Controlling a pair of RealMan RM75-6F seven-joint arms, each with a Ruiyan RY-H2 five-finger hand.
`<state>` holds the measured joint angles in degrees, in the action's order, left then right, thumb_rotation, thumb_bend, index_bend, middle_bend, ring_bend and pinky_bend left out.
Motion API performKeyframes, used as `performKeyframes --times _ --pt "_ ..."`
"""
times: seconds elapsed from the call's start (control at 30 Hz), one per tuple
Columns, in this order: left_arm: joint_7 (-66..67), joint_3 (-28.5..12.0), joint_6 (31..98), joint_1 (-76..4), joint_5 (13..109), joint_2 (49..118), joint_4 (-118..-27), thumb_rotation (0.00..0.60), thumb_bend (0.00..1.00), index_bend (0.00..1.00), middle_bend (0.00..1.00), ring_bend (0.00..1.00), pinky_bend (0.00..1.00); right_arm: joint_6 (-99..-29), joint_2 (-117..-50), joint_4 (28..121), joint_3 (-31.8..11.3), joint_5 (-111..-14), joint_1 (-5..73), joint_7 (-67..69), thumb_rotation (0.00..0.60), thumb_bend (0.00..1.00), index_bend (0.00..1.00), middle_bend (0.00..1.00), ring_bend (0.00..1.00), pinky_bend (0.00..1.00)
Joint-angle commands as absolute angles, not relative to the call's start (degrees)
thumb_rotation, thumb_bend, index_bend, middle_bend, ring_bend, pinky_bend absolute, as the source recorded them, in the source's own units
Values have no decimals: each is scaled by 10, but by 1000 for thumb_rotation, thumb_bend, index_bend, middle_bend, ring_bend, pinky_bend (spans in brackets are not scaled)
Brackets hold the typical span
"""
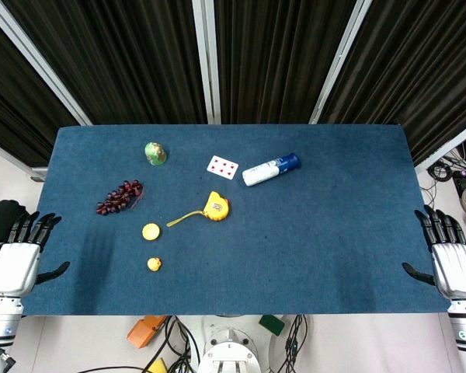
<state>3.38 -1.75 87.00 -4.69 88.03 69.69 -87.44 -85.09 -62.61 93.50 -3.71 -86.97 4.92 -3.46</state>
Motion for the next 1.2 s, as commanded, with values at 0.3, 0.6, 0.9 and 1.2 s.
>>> performKeyframes --times 0.3,0.6,0.9,1.2 --pt "30 -11 858 -62 908 690 -885 600 198 184 128 52 0 -862 -617 935 -38 -880 48 -32 600 223 0 50 0 133" --pt "40 15 743 -158 1001 727 -895 600 252 276 129 57 0 -891 -614 932 -35 -891 32 -17 600 223 0 50 0 134" --pt "79 18 661 -207 988 790 -863 600 263 329 129 50 0 -900 -615 930 -31 -897 24 -15 600 223 0 50 0 134" --pt "89 25 651 -211 963 811 -838 600 265 345 129 27 0 -902 -618 927 -30 -895 20 -11 600 223 0 50 0 134"
